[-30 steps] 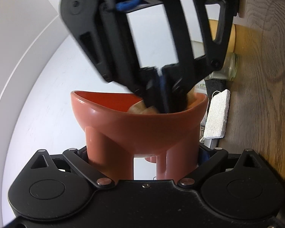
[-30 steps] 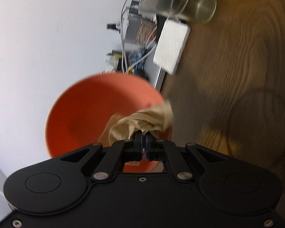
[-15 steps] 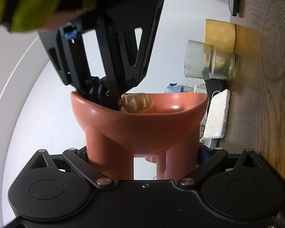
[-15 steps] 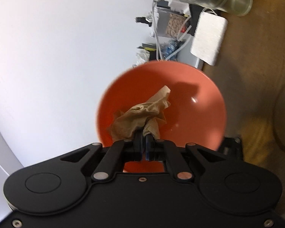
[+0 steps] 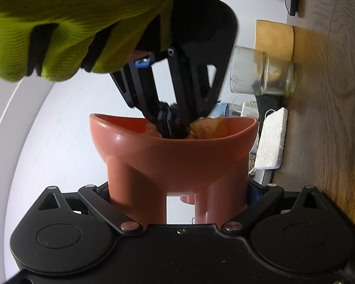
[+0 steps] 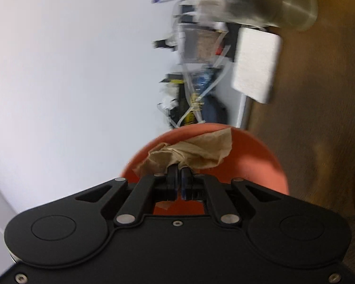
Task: Clean bowl
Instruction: 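Scrub the paper towel in circles inside the bowl with the right gripper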
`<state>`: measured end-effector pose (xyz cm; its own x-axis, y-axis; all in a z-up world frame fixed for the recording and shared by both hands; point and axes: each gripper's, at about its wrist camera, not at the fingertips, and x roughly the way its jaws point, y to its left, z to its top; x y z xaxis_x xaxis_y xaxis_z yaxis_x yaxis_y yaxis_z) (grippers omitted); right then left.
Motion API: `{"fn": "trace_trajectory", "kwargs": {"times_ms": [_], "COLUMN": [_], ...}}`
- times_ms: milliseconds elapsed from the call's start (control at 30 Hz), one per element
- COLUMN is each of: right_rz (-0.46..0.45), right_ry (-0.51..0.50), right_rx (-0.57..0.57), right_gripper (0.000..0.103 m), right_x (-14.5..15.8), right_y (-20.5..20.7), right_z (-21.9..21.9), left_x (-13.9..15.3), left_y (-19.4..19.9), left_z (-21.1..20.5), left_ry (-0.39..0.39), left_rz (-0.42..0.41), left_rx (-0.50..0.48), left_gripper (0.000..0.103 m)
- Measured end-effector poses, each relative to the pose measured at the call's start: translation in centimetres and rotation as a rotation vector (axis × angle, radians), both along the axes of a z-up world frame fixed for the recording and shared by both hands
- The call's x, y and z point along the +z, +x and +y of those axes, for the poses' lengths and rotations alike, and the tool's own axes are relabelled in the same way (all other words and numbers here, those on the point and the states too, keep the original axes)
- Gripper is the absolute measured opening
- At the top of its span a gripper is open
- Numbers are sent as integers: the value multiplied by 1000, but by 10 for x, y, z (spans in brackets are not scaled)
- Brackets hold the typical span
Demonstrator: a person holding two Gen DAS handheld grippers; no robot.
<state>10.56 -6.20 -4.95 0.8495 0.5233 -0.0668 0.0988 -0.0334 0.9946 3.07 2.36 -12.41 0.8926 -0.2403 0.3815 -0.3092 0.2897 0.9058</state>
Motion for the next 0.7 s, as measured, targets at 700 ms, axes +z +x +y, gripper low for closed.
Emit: {"fn": "trace_trajectory", "kwargs": {"times_ms": [700], "right_rz": [28], "right_ry": [-13], "right_rx": [20], "right_gripper": [6], "right_x": [-24], "right_y": [-23], "right_z": [2], "left_x": [0], "left_y": [0], "left_z": [0], "left_ry": [0], "left_rz": [0], "left_rx": [1], "left_gripper": [96]}}
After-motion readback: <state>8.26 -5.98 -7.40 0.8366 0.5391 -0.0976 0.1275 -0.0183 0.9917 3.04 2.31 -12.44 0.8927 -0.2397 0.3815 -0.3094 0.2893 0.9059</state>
